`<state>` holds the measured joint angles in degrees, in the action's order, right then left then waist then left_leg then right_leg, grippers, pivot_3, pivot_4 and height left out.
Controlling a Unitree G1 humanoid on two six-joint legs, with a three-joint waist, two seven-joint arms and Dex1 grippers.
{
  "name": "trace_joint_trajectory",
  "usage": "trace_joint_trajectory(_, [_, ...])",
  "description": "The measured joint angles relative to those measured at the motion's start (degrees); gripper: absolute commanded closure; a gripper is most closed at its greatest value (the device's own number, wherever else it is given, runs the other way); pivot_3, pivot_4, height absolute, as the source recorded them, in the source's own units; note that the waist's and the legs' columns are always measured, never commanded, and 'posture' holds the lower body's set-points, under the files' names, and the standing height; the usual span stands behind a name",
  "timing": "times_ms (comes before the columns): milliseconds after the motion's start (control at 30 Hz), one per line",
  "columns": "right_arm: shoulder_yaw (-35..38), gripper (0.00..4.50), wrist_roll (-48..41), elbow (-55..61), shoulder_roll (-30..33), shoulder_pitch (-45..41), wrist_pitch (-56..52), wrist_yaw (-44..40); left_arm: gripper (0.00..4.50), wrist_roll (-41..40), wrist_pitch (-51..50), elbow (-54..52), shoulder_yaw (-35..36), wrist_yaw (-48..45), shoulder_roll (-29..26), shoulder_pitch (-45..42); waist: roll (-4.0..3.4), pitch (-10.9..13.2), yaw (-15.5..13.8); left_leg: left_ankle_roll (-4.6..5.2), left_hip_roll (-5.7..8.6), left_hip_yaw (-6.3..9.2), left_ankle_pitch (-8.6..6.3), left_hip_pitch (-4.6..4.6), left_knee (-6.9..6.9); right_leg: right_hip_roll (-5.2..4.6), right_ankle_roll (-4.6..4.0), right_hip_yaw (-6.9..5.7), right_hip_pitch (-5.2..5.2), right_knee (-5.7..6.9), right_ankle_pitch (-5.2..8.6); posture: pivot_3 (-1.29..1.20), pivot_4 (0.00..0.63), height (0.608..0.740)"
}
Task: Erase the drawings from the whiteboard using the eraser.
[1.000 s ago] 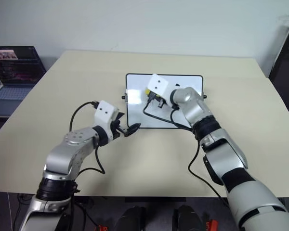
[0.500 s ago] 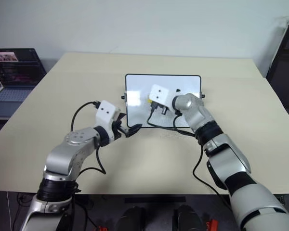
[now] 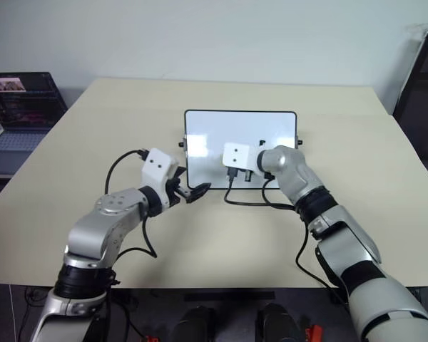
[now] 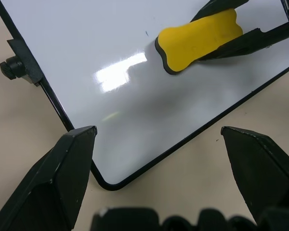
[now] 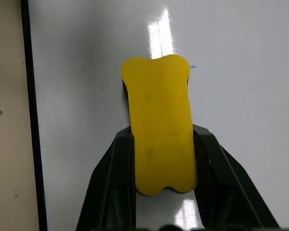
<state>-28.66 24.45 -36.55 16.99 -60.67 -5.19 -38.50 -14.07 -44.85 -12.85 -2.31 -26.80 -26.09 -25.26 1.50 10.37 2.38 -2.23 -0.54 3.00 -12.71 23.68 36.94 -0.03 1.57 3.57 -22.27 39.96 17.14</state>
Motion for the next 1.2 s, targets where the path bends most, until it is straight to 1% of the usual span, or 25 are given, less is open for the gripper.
trace_joint_trajectory(133, [0.76,3.36,1.24,-3.46,-1.84,-2.05,1.70,6.91,0.00,-0.02,-0.41,-0.05,-0.02,0.04,0.05,-0.06,0.00,0.00,0.02,0.00,0.00,-0.01,0.00,0.00,0.00,0.00,0.00,0.01,-0.01,0.00,0.00,0.00,0.150,0.740])
trace_joint_trajectory(200, [1.32,3.36,1.28,-4.56,-2.03,-2.93,2.00,7.74,0.00,-0.02,-0.91,-0.12,-0.04,0.07,0.05,-0.11,0.00,0.00,0.01,0.00,0.00,0.00,0.00,0.01,-0.02,0.00,0.00,0.01,0.00,-0.02,0.00,0.00,0.150,0.740])
trace_joint_trajectory(533, [0.53,3.36,1.43,-0.87,-1.24,-0.05,0.55,-1.46,0.00,-0.03,-1.01,-0.15,-0.04,0.02,0.05,-0.11,0.00,0.00,0.01,0.00,0.00,0.02,0.00,0.00,0.00,0.00,0.00,-0.01,0.02,-0.01,0.00,0.00,0.150,0.740])
trace_joint_trajectory(633, [0.99,3.36,1.18,-0.06,-1.15,0.76,0.73,-0.68,0.00,-0.02,-1.00,-0.14,-0.04,-0.05,0.05,-0.11,0.00,0.00,0.02,0.00,0.00,0.02,0.00,-0.01,0.00,0.00,0.00,-0.01,0.02,-0.01,0.00,0.00,0.150,0.740])
trace_joint_trajectory(733, [4.51,3.36,-1.26,1.39,-1.73,2.14,-1.04,0.97,0.00,-0.02,-0.96,-0.15,-0.06,-0.13,0.06,-0.11,0.00,0.01,-0.01,0.00,0.00,0.02,0.00,0.03,-0.02,0.00,0.00,0.00,0.00,-0.03,0.00,0.00,0.150,0.740])
trace_joint_trajectory(800, [7.88,3.36,-3.69,6.01,-1.48,4.57,-3.28,1.30,0.00,-0.02,-0.78,-0.15,-0.09,-0.27,0.04,-0.11,0.00,0.00,-0.06,0.00,0.00,0.06,0.00,0.09,-0.04,-0.01,0.00,0.01,-0.01,-0.09,0.00,0.00,0.150,0.740])
trace_joint_trajectory(900, [12.86,3.36,-7.41,16.44,-0.40,10.59,-8.97,1.25,0.00,0.15,0.90,-0.25,-1.03,-1.51,-0.37,-0.10,0.00,0.00,-0.40,-0.01,0.00,0.12,-0.01,0.15,-0.09,-0.02,0.00,0.02,-0.01,-0.20,0.00,0.00,0.150,0.740])
trace_joint_trajectory(1100, [25.75,3.36,-13.34,44.35,-0.09,29.96,-29.51,4.23,0.00,0.68,9.13,-1.34,-4.84,-7.83,-2.75,0.44,-0.01,0.01,-0.90,-0.01,0.03,0.20,-0.02,0.23,-0.13,-0.04,0.00,0.04,0.03,-0.40,0.01,0.00,0.150,0.740])
trace_joint_trajectory(1167, [29.53,3.36,-14.95,52.21,-1.30,35.54,-35.19,6.24,0.00,0.67,11.48,-1.14,-6.06,-10.10,-2.82,-0.09,-0.01,0.01,-0.80,-0.01,0.01,0.17,-0.01,0.22,-0.13,-0.03,0.00,0.06,0.02,-0.37,0.01,0.00,0.150,0.740])
trace_joint_trajectory(1200, [31.59,3.36,-15.79,56.74,-3.04,38.63,-38.13,7.82,0.00,0.66,12.88,-1.03,-6.67,-11.50,-2.82,-0.45,-0.01,0.01,-0.71,-0.01,-0.01,0.18,-0.01,0.20,-0.13,0.00,0.00,0.06,0.03,-0.36,0.01,0.00,0.150,0.740])
